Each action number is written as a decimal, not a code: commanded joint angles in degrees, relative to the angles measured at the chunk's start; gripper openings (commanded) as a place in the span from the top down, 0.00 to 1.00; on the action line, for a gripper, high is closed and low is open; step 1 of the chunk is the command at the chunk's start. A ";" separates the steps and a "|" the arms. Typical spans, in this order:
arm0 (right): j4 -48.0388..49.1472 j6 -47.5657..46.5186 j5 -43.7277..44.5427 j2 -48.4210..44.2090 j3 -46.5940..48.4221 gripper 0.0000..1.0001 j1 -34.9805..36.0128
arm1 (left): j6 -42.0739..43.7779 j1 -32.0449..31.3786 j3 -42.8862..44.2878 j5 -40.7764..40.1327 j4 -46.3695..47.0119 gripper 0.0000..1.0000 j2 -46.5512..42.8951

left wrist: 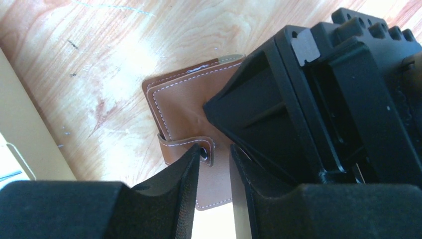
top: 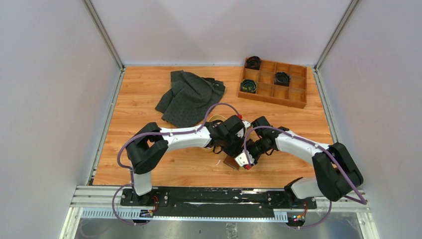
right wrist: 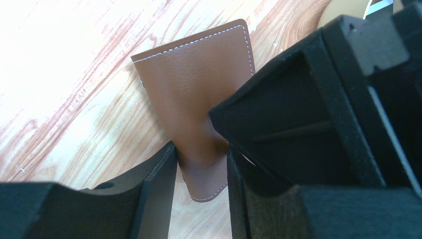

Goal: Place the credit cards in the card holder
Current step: Close the card holder at the center of the board.

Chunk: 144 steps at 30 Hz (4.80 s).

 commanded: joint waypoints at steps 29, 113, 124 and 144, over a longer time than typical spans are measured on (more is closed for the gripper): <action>-6.46 3.67 10.22 4.01 -2.74 0.79 1.15 | -19.01 3.19 -14.25 8.68 22.85 0.61 -2.37; -9.61 6.30 10.30 0.15 -1.58 0.53 -0.06 | -33.38 6.43 -29.55 9.41 40.82 0.97 2.06; -17.85 4.62 6.46 -4.76 1.20 0.35 -4.12 | -32.97 6.60 -30.12 8.65 40.82 0.97 3.51; -19.78 8.17 -13.05 -2.27 8.66 0.64 -9.45 | -32.31 6.70 -29.53 9.52 40.91 0.97 4.43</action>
